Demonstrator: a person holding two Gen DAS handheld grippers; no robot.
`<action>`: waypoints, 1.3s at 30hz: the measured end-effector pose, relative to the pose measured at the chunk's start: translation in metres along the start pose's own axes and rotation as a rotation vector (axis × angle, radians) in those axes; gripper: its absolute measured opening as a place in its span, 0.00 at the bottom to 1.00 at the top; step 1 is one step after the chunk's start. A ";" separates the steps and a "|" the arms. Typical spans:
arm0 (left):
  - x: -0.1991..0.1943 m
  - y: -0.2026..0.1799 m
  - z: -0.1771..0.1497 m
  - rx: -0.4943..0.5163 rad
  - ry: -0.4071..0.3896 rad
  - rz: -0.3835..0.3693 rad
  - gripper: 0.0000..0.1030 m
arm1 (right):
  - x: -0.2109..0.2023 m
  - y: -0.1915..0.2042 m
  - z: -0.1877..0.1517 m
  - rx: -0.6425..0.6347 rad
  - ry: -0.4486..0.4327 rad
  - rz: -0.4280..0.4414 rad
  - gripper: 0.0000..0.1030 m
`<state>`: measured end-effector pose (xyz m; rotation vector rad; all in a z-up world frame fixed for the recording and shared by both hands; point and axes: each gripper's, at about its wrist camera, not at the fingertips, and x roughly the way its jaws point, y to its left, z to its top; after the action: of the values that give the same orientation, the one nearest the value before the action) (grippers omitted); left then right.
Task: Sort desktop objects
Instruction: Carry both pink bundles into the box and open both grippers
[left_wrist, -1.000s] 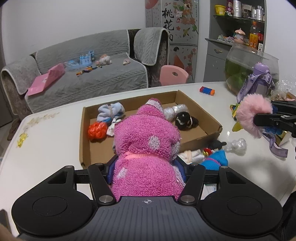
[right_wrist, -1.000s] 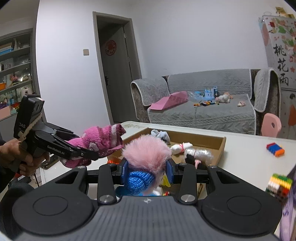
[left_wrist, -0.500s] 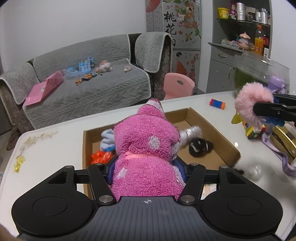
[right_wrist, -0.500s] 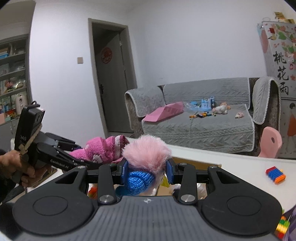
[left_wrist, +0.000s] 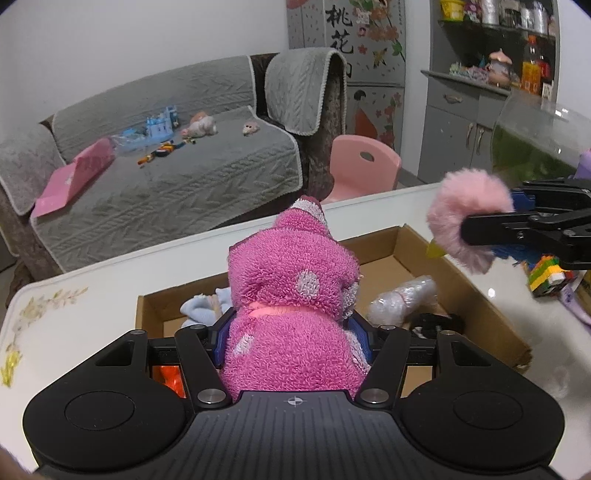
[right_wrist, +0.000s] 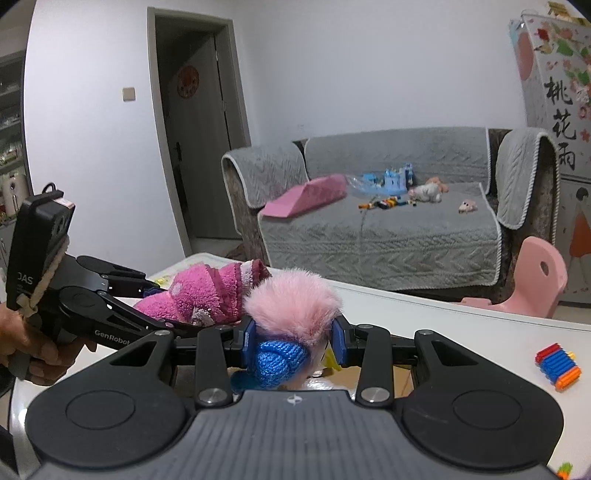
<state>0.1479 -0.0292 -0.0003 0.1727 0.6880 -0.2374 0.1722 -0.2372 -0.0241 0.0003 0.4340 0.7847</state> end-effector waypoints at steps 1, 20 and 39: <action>0.003 0.001 0.000 0.007 0.002 0.001 0.64 | 0.004 -0.002 -0.001 -0.001 0.012 0.006 0.35; 0.046 0.012 -0.003 -0.003 0.048 -0.016 0.64 | 0.049 -0.014 -0.004 -0.029 0.162 0.000 0.35; 0.059 -0.001 0.003 0.066 0.097 0.004 0.72 | 0.075 -0.018 -0.011 -0.023 0.252 -0.083 0.36</action>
<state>0.1939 -0.0406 -0.0362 0.2502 0.7763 -0.2495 0.2272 -0.2001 -0.0654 -0.1387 0.6594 0.7101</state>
